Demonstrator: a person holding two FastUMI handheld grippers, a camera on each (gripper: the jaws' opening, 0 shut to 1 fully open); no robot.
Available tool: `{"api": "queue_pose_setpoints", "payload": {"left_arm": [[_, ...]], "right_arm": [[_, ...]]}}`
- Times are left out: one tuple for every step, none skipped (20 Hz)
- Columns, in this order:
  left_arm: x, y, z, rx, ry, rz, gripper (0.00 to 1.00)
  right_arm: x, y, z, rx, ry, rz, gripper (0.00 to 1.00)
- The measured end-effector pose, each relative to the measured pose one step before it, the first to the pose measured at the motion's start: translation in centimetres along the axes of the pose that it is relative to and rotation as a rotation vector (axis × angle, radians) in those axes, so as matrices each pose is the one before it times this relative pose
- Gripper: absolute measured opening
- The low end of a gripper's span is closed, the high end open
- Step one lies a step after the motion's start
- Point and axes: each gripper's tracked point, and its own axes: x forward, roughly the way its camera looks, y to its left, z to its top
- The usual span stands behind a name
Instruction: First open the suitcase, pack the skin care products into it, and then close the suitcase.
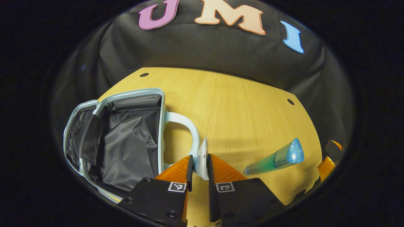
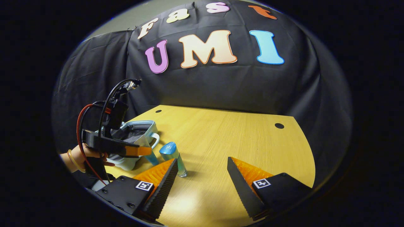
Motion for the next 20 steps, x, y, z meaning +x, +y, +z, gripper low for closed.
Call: {"api": "queue_pose_setpoints", "payload": {"left_arm": [[0.155,0.017,0.021,0.00587,-0.00011,0.00132,0.19],[-0.042,0.021,0.09,-0.0098,-0.00404,0.00483,0.18],[0.116,-0.159,0.04,-0.02105,-0.00297,-0.00077,0.17],[-0.239,-0.316,-0.004,-0.03105,0.01006,-0.01173,0.16],[-0.319,-0.174,0.243,-0.03981,-0.00414,-0.01146,0.16],[-0.492,-0.055,0.291,-0.04274,-0.00122,-0.00986,0.13],[-0.517,-0.144,0.922,-0.03875,-0.02726,-0.01834,0.13],[-0.79,-0.151,1.061,-0.02885,-0.02343,-0.02026,0.13],[-1.004,-0.024,1.026,-0.01796,-0.01185,-0.01103,0.13],[-0.981,0.026,0.977,-0.00559,-0.00773,-0.00682,0.13],[-0.927,0.299,1.124,-0.00135,-0.01152,-0.003,0.13],[-0.94,0.378,1.056,0.00647,-0.01095,0.00019,0.13],[-0.885,0.495,0.924,0.00712,-0.00828,-0.0002,0.13],[-0.895,0.592,0.859,0.00057,-0.00827,-0.00471,0.13],[-0.833,0.562,0.644,-0.00583,0.00091,-0.00464,0.13],[-0.891,0.844,0.151,-0.00698,0.01451,0.00571,0.13],[-0.732,1.174,0.058,-0.00726,0.02016,0.01252,0.13],[-0.858,1.416,-0.077,-0.00573,0.02062,0.0219,0.13],[-0.584,1.664,0.079,0.00097,0.01607,0.02846,0.13],[-0.464,1.711,0.11,0.00458,0.0152,0.03044,0.13]], "right_arm": [[0.272,0.12,-0.109,-0.00217,0.00267,0.00746,0.98],[0.369,0.173,-0.289,-0.00442,0.00471,0.00728,0.98],[0.4,0.224,-0.113,-0.00559,0.00369,0.0069,0.98],[0.295,0.152,-0.346,-0.00323,0.00442,0.00927,0.98],[0.456,0.286,-0.214,-0.00118,0.00814,0.01321,0.98],[0.448,0.384,-0.302,0.00101,0.00517,0.01418,0.99],[0.433,0.243,-0.251,-0.0067,0.00487,0.01093,0.99],[0.406,0.169,-0.496,-0.01124,0.00787,0.00576,0.99],[0.443,0.243,-0.476,-0.00972,0.00676,0.00939,0.99],[0.438,0.382,-0.519,-0.00426,0.00937,0.01322,0.99],[0.468,0.429,-0.352,0.00277,0.00932,0.01622,0.99],[0.522,0.429,-0.485,0.0055,0.00966,0.01813,0.99],[0.402,0.584,-0.326,0.00455,0.00837,0.01917,0.99],[0.595,0.635,-0.408,-0.0016,0.01,0.01656,0.99],[0.619,0.457,-0.278,-0.00642,0.01125,0.01653,0.99],[0.723,0.417,-0.346,-0.00852,0.00869,0.01203,0.99],[0.62,0.248,-0.317,-0.00708,0.00671,0.00812,0.99],[0.606,0.216,-0.457,-0.00855,0.00691,0.00676,0.99],[0.684,0.069,-0.318,-0.01205,0.00627,-0.00137,0.99],[0.682,0.002,-0.508,-0.01144,0.00574,-0.00229,0.99]]}}
